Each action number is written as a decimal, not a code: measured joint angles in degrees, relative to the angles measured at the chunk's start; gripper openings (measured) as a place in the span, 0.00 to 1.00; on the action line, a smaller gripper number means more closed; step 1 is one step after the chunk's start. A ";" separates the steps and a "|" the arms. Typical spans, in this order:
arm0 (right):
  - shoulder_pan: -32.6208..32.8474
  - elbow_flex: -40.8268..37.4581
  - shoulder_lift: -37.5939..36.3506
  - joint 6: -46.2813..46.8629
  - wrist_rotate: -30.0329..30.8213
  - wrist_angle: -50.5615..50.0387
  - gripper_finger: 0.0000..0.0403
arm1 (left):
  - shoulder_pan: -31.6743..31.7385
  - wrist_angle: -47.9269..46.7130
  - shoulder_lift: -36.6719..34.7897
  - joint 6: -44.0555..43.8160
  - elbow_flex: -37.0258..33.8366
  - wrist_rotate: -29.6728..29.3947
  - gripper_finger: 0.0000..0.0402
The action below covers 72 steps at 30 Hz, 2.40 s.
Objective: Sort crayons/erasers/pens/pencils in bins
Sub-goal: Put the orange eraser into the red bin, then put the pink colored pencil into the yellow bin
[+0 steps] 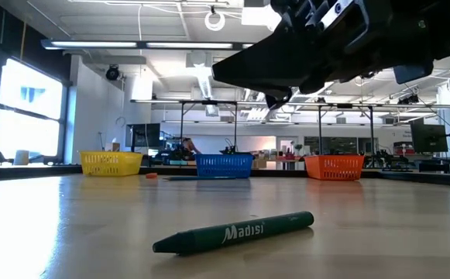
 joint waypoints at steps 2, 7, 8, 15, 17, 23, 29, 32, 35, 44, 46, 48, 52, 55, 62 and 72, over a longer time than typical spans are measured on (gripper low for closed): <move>0.47 0.00 0.00 -0.20 0.00 0.03 0.00 | 0.81 0.00 0.72 1.57 0.00 0.81 0.01; 1.07 0.00 -0.02 -1.31 1.02 0.05 0.00 | 2.58 -0.04 1.27 3.86 0.00 1.11 0.01; 1.05 0.00 -0.02 -1.34 1.06 0.05 0.00 | 2.87 -0.04 1.27 3.86 0.00 0.99 0.02; 1.03 0.00 -0.02 -1.34 1.13 0.03 0.00 | 3.64 -1.05 1.27 3.88 0.00 1.34 0.14; 1.03 0.00 -0.02 -1.34 1.13 -0.22 0.00 | 3.64 -1.44 1.27 3.86 0.00 2.00 0.18; 1.03 -0.04 -0.02 0.00 1.13 -1.56 0.00 | 3.64 -5.97 1.27 6.63 1.20 2.96 0.26; 1.39 -0.04 -0.02 1.75 1.68 -1.59 0.00 | 3.93 -7.89 -2.55 9.93 2.60 -0.52 0.24; 2.18 -0.04 -0.02 1.67 3.88 -1.61 0.00 | 4.07 -6.85 -6.58 11.84 2.62 -6.27 0.19; 2.85 -0.04 -0.02 1.68 5.79 -1.61 0.00 | 5.46 -3.23 -10.86 14.96 1.96 -12.30 0.12; 4.36 -0.04 -0.02 1.62 10.08 -1.26 0.00 | 15.46 32.01 -22.00 37.08 -12.79 -20.19 0.01; 4.61 -0.04 -0.02 1.24 10.61 -1.26 0.00 | 18.68 45.80 -22.58 42.51 -18.73 -19.14 0.02; 4.85 -0.04 -0.02 1.23 10.69 -1.02 0.00 | 22.17 60.42 -22.43 46.90 -24.64 -16.44 0.01; 5.86 -0.04 -0.02 1.95 12.43 -1.01 0.00 | 28.77 86.45 -19.54 51.37 -34.23 -13.23 0.00; 7.10 -0.04 -1.00 2.17 15.32 -3.32 0.00 | 32.68 98.24 -17.24 53.72 -38.11 -13.88 0.00; 9.92 -0.04 -12.21 11.25 21.84 -26.16 0.00 | 38.92 107.20 -10.82 54.96 -39.21 -15.19 0.00; 15.81 14.45 -21.90 38.87 22.56 -92.10 0.00 | 40.49 113.55 -2.17 54.93 -39.23 -15.08 0.00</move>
